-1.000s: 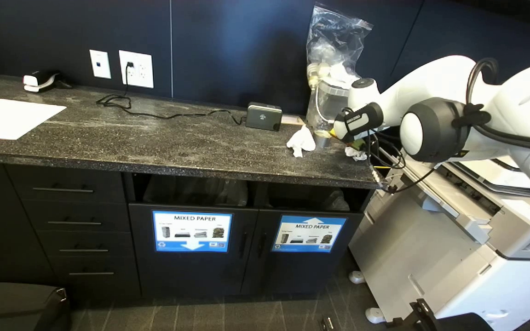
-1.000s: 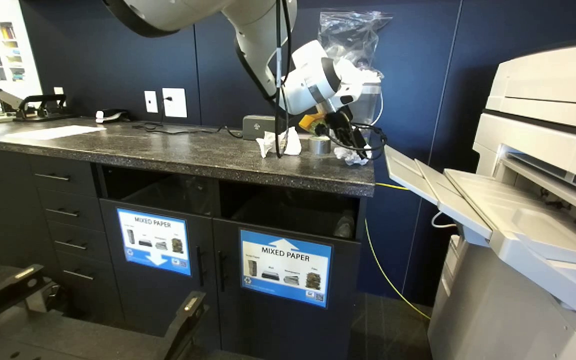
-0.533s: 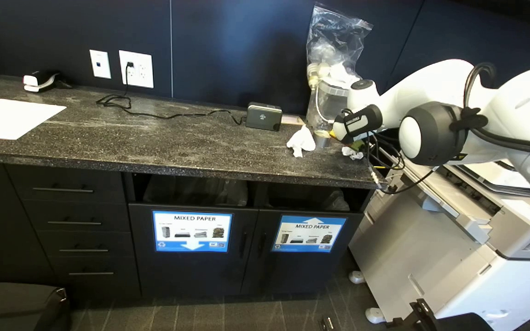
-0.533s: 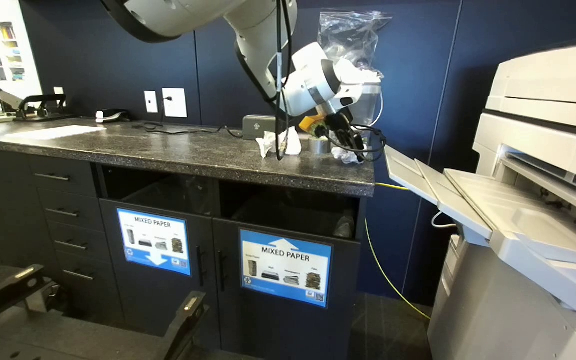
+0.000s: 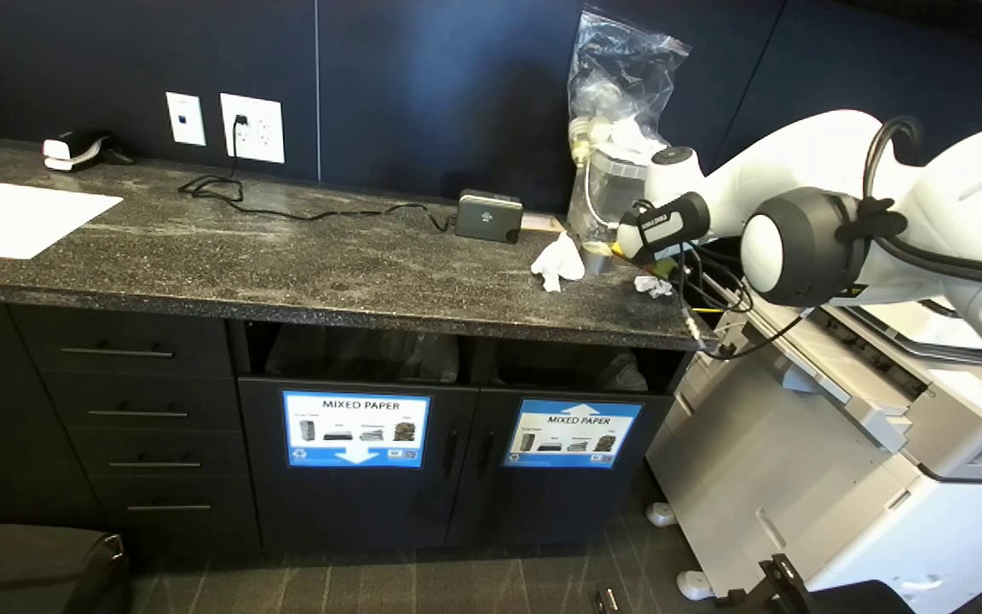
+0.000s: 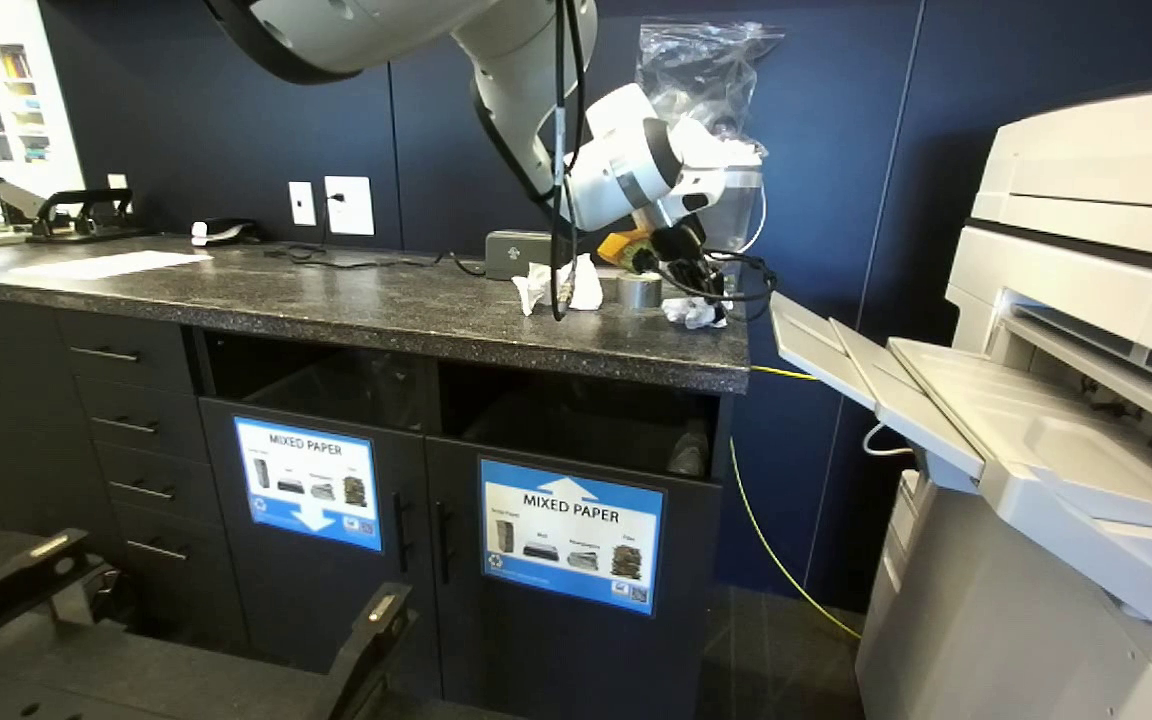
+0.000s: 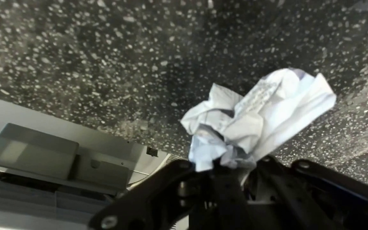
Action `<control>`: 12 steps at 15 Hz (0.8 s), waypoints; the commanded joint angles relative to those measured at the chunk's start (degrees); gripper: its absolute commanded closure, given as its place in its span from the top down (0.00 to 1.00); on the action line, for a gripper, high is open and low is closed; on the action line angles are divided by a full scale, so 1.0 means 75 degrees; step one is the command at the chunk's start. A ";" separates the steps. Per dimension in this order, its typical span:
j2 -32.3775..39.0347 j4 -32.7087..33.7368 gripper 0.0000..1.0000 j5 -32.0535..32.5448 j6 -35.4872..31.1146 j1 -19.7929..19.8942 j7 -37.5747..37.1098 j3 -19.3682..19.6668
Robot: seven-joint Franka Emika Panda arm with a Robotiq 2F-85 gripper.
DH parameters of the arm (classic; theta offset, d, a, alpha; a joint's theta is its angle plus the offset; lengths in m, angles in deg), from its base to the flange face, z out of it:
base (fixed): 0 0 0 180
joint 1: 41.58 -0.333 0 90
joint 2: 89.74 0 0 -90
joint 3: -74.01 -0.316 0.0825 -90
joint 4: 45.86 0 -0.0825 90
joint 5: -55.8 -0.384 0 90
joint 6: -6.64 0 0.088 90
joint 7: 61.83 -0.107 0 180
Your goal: Put the tissues into the rubbish bin.
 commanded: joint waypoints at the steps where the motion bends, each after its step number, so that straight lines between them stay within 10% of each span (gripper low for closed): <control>1: 0.0056 0.0210 0.16 -0.0238 0.0160 0.0361 0.1597 -0.0766; 12: -0.1189 -0.1480 0.15 -0.0182 0.0331 0.1309 0.5698 -0.2724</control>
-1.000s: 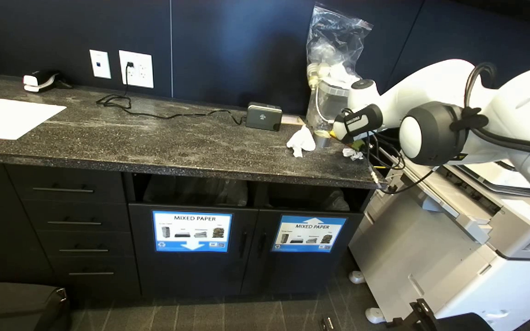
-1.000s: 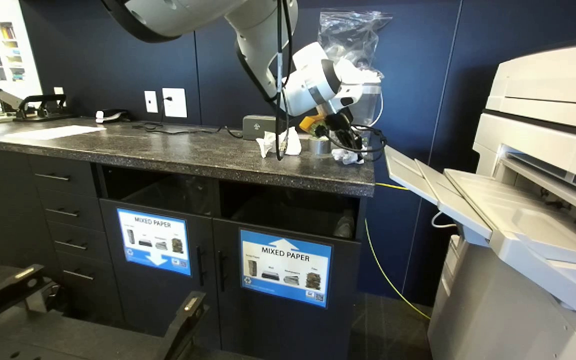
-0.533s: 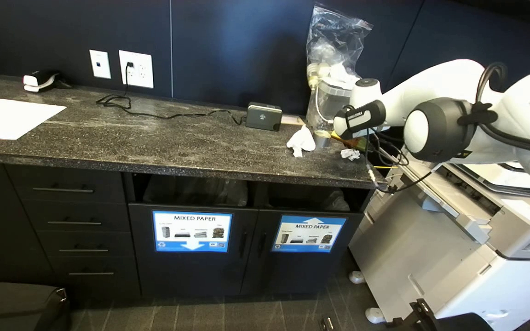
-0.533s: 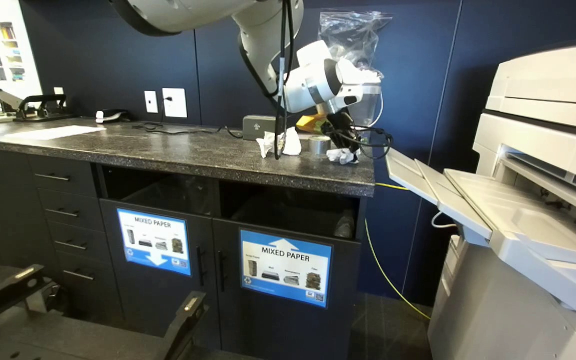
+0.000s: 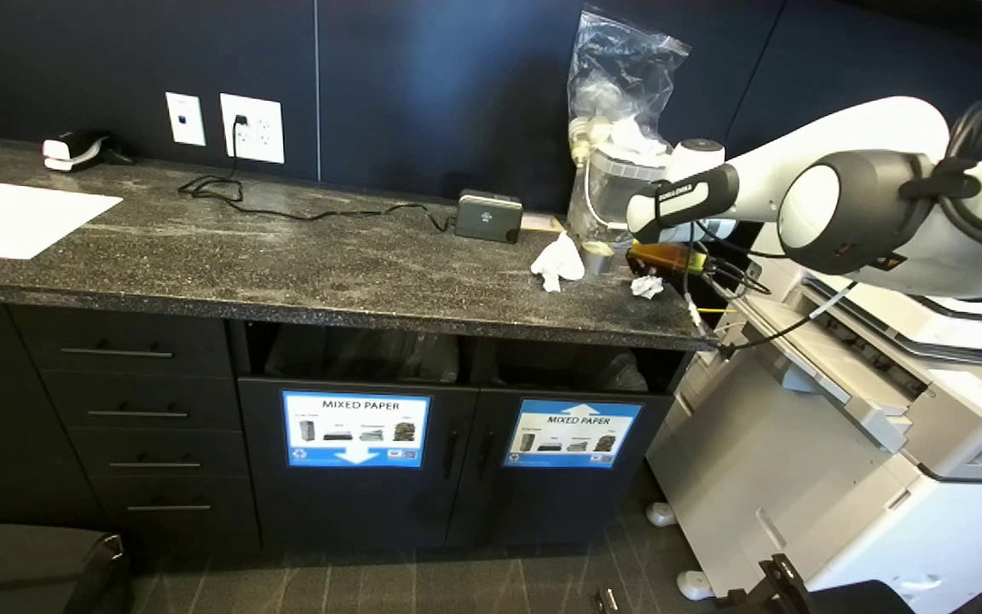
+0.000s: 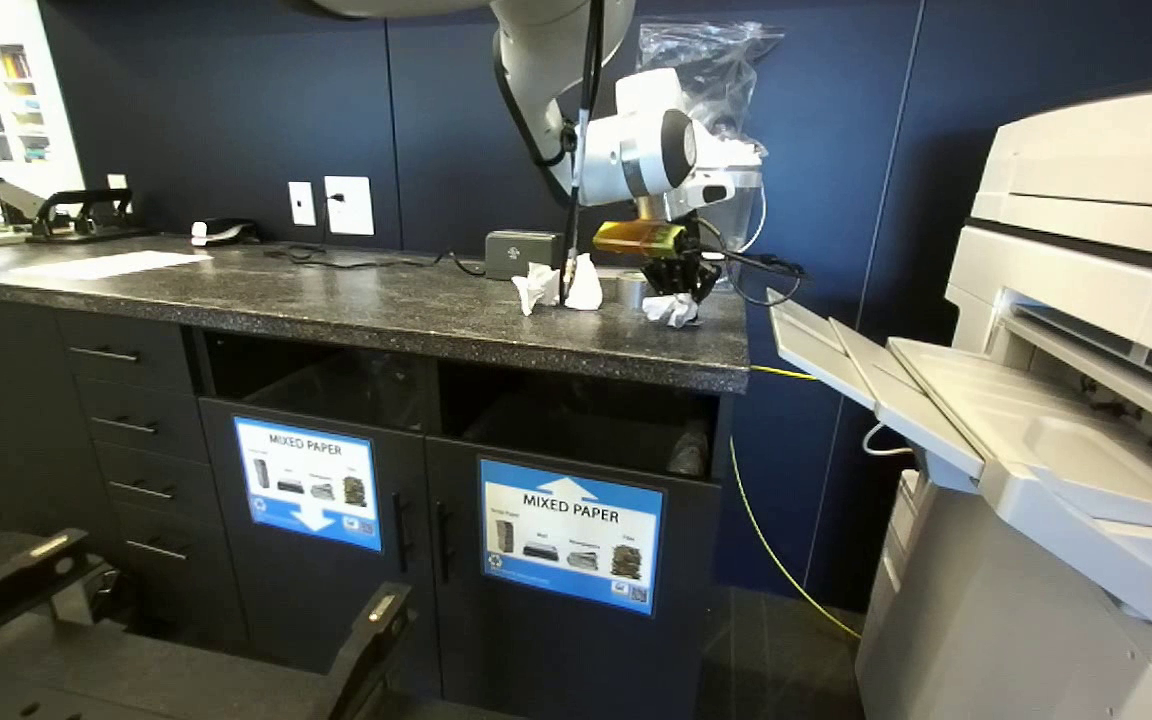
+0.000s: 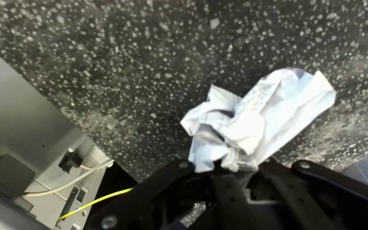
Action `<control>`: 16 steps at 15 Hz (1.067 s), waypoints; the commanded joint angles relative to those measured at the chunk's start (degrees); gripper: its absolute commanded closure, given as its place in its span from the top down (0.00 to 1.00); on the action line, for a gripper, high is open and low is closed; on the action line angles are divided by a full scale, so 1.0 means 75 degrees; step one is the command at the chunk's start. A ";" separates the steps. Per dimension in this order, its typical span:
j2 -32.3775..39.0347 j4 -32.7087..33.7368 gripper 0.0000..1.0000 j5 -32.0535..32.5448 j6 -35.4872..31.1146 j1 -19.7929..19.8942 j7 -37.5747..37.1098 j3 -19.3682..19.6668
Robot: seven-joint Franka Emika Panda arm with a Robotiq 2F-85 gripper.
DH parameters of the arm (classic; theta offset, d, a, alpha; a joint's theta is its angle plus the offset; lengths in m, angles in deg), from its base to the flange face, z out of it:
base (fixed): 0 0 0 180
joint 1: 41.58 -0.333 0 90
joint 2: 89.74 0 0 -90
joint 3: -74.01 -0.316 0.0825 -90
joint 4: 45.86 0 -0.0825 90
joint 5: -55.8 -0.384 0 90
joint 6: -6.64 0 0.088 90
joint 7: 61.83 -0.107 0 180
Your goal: Put the tissues into the rubbish bin.
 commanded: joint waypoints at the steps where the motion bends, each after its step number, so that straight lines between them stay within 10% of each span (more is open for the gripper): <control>1: -0.0944 -0.1509 0.14 -0.0051 0.0170 0.0238 0.1262 -0.0556; 16: -0.4322 -0.6795 0.14 -0.1426 0.0941 0.0138 0.5780 -0.0547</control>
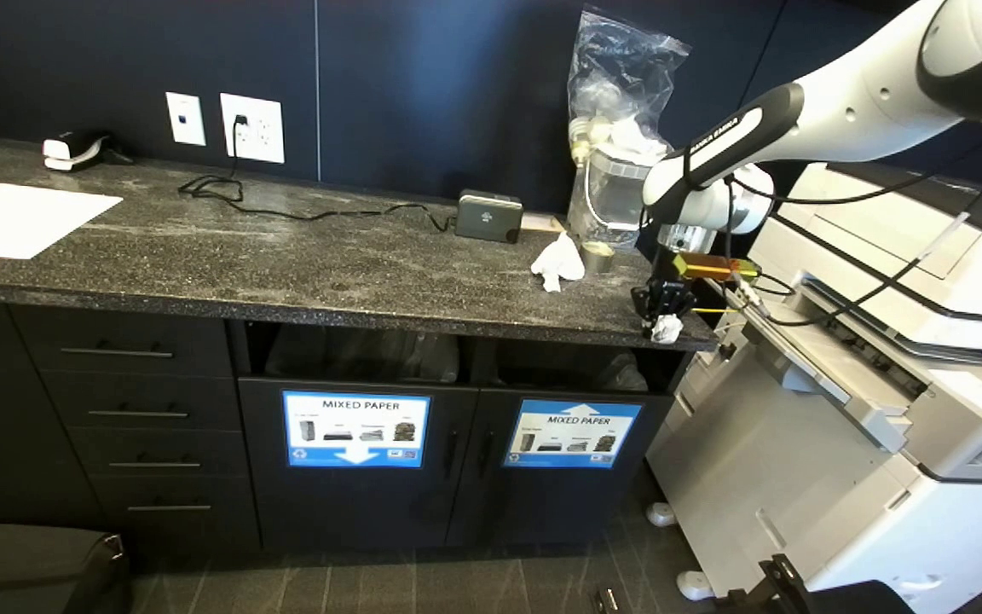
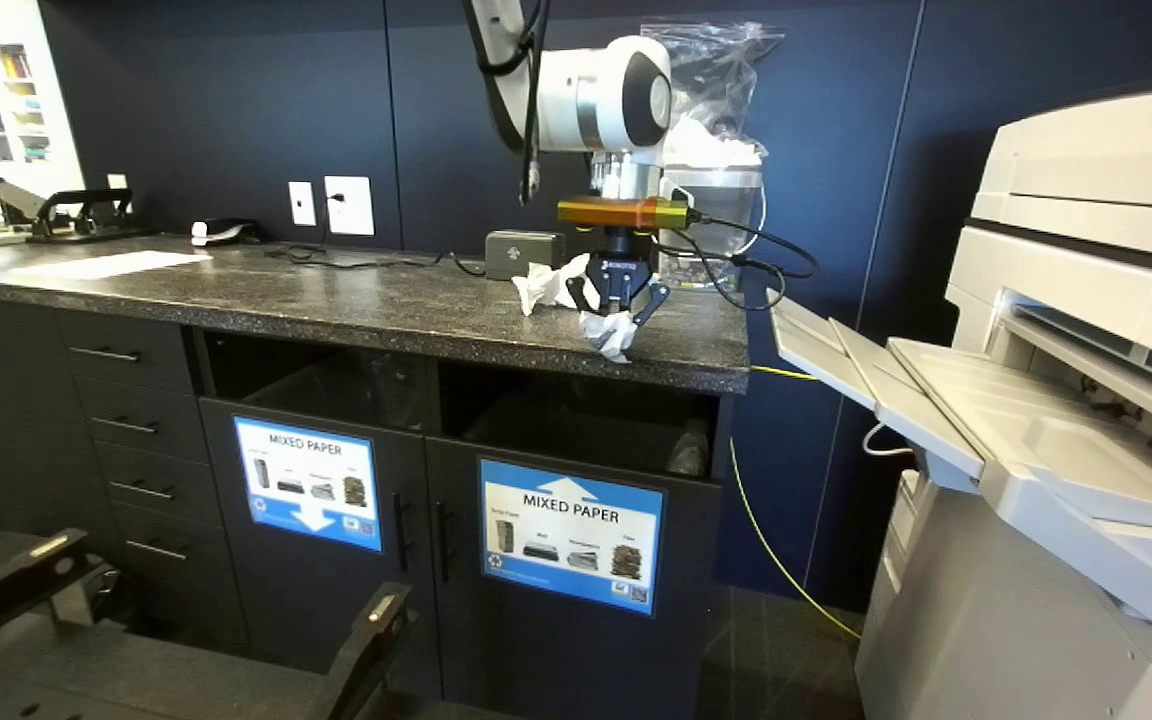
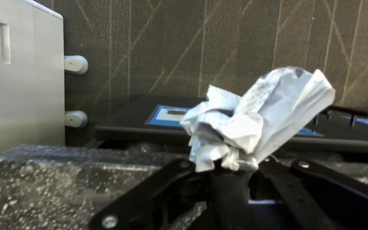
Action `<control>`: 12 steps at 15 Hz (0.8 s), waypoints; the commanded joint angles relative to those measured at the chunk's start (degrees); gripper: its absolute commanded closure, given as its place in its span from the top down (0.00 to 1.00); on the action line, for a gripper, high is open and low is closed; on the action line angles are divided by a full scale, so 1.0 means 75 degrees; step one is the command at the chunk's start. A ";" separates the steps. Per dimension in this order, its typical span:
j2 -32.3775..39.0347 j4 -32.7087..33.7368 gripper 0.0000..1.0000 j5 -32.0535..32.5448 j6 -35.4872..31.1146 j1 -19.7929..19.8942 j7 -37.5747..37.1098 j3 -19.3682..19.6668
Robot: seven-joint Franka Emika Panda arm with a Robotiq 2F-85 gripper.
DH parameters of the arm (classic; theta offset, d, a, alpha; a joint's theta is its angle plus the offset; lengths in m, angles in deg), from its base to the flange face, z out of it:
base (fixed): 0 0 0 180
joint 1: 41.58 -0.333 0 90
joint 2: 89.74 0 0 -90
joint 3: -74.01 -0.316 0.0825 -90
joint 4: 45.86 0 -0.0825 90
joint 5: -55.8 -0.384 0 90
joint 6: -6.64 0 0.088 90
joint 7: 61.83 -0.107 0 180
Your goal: Put the tissues into the rubbish bin.
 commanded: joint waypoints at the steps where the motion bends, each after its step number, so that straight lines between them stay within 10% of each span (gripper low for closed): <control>1: -0.1126 -0.1871 0.14 -0.0322 -0.0876 -0.0120 0.0884 -0.0015; 12: -0.3219 -0.6408 0.14 -0.0627 -0.3820 -0.0342 0.1896 -0.0258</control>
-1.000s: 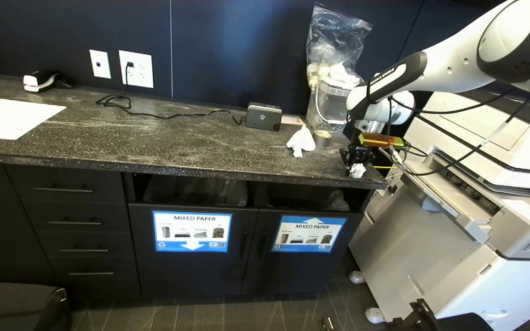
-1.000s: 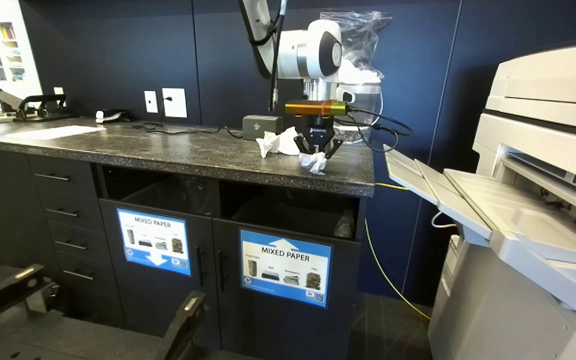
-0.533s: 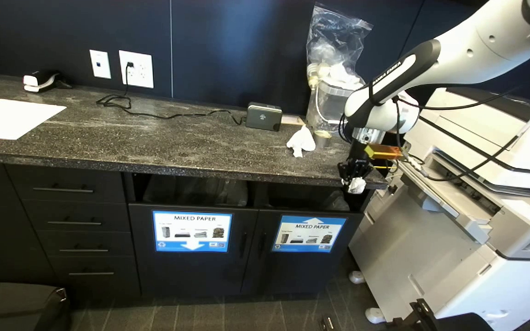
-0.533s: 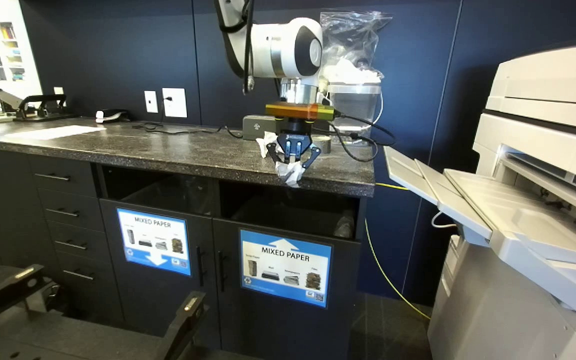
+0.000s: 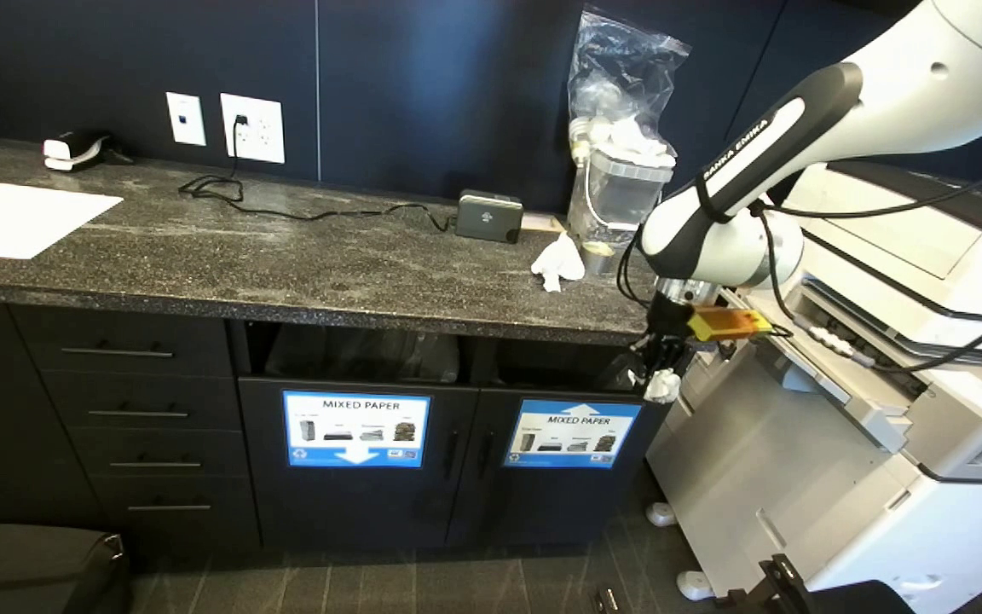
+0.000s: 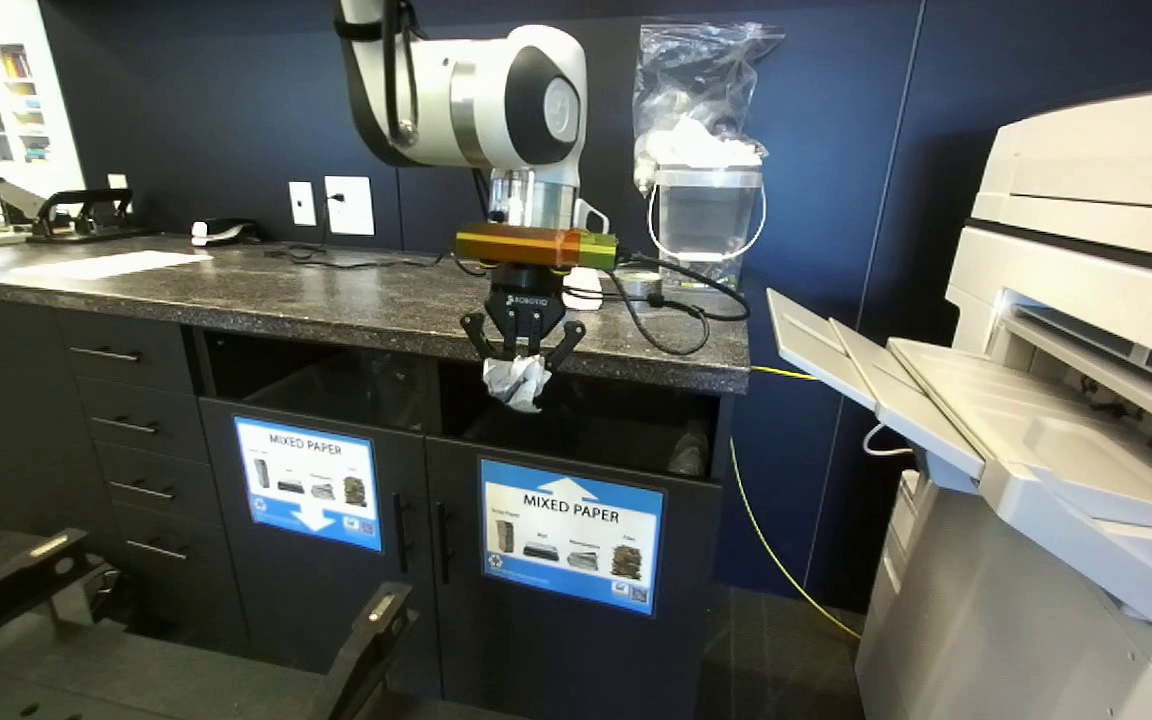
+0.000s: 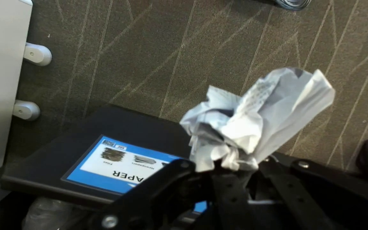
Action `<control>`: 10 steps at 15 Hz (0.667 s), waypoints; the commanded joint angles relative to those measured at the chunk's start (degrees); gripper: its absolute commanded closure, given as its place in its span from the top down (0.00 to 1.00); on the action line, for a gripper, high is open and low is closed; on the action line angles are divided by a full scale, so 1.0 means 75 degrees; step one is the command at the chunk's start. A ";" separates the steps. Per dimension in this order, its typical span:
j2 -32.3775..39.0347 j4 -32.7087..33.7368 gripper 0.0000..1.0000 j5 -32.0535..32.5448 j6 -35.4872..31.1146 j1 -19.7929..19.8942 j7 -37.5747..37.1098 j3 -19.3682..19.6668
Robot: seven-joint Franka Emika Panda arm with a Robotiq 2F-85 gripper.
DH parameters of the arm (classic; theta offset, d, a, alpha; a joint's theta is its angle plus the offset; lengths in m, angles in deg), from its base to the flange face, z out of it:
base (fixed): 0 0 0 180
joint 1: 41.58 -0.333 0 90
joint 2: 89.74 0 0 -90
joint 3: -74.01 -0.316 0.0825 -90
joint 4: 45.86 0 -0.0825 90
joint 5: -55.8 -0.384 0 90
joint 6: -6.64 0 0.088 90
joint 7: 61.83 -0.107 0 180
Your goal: Put the tissues into the rubbish bin.
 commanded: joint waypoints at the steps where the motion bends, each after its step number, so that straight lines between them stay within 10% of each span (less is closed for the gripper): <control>1: -0.0978 -0.1950 0.14 -0.0312 -0.1572 0.0004 0.0496 -0.0117; 10: -0.0549 -0.4148 0.14 -0.0073 -0.5451 0.1306 0.0590 -0.1926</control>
